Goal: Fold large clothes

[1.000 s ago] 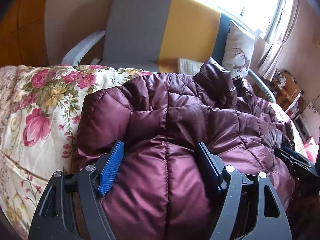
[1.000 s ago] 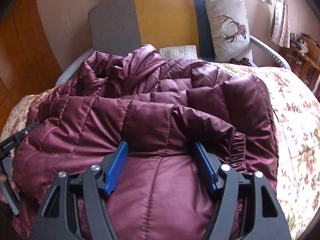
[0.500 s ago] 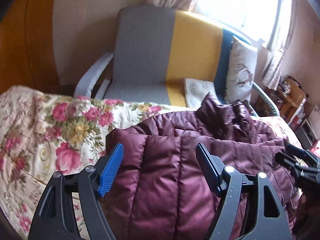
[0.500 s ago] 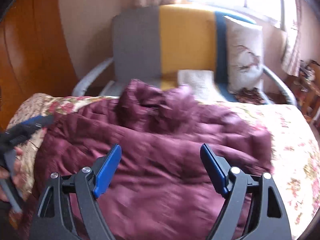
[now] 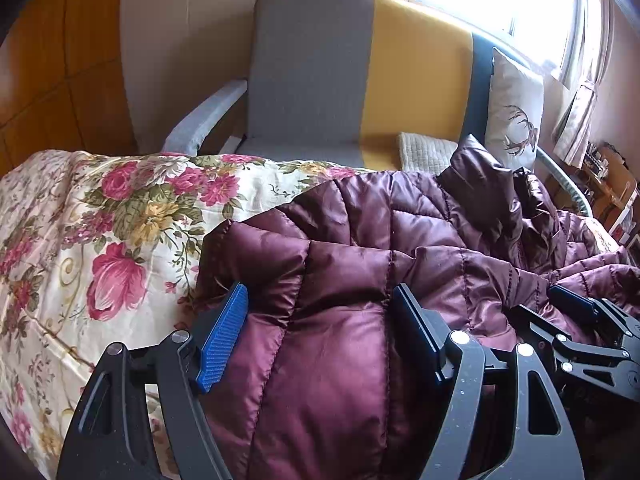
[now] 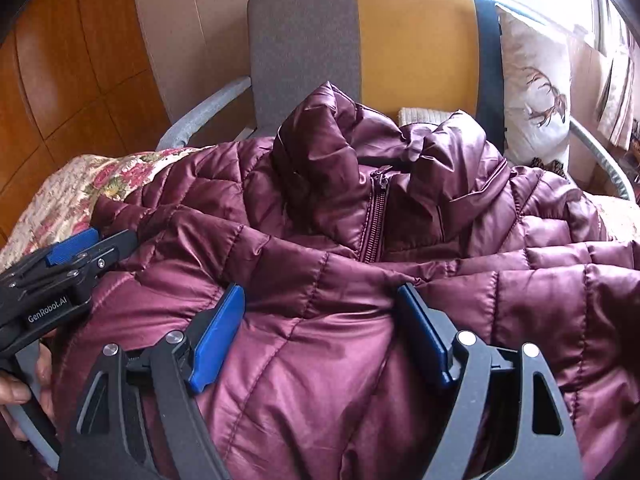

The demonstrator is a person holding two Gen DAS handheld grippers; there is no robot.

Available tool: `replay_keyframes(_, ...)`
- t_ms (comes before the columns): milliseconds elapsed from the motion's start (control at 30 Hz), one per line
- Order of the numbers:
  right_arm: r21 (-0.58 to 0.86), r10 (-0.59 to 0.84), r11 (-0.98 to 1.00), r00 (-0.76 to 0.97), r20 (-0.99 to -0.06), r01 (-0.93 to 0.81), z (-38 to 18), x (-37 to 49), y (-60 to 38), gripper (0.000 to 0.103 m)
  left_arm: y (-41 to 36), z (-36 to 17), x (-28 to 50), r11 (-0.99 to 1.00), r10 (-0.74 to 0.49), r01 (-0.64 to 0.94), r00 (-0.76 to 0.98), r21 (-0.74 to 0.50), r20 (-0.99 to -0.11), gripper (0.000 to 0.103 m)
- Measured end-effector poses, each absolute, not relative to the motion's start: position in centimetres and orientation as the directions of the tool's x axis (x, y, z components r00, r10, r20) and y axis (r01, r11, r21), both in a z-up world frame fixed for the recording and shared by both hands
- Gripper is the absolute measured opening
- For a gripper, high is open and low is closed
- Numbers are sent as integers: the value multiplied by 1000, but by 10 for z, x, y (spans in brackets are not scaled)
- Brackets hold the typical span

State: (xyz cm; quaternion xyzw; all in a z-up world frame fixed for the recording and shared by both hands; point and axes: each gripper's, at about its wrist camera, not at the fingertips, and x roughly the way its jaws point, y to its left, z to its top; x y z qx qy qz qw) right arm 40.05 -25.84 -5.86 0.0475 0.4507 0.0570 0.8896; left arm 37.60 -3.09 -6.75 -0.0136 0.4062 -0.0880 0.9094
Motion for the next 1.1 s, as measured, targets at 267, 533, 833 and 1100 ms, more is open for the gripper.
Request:
replay_keyframes(267, 213, 181, 977, 653, -736, -31, 9, 350, -294, 94, -16, -7, 304, 983, -182, 141, 718, -115, -672, 93)
replay_keyframes(533, 246, 122, 965, 669, -733, 95, 29, 273, -351, 94, -4, 15, 219, 984, -173, 158, 750, -81, -639, 99)
replay_keyframes(833, 260, 87, 947, 631, -771, 187, 17, 186, -380, 94, 12, 1, 157, 983, -176, 158, 723, -88, -668, 99)
replay_keyframes(1100, 270, 65, 930, 612, -788, 249, 9, 134, -396, 95, 25, -9, 124, 985, -168, 152, 703, -85, -691, 99)
